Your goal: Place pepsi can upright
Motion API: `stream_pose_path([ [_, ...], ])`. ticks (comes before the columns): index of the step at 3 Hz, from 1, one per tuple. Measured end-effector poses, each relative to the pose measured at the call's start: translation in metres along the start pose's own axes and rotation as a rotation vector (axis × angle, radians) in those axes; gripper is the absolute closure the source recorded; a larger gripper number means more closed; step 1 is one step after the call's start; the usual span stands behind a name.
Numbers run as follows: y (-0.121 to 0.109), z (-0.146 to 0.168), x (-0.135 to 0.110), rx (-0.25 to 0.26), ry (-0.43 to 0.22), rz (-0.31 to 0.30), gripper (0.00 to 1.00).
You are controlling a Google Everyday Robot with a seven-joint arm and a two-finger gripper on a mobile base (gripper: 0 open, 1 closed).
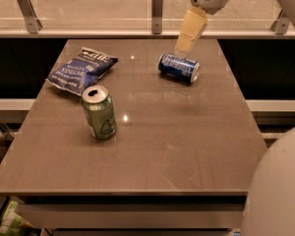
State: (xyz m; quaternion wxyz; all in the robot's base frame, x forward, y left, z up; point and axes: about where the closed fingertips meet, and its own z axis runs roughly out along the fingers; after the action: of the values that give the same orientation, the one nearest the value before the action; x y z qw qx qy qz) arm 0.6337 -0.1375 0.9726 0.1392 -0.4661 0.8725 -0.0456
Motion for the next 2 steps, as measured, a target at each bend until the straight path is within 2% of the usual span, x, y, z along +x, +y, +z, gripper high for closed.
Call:
stream_pose_path([
  [2,-0.006,0.035,-0.009,-0.023,0.049,0.041,0.00],
])
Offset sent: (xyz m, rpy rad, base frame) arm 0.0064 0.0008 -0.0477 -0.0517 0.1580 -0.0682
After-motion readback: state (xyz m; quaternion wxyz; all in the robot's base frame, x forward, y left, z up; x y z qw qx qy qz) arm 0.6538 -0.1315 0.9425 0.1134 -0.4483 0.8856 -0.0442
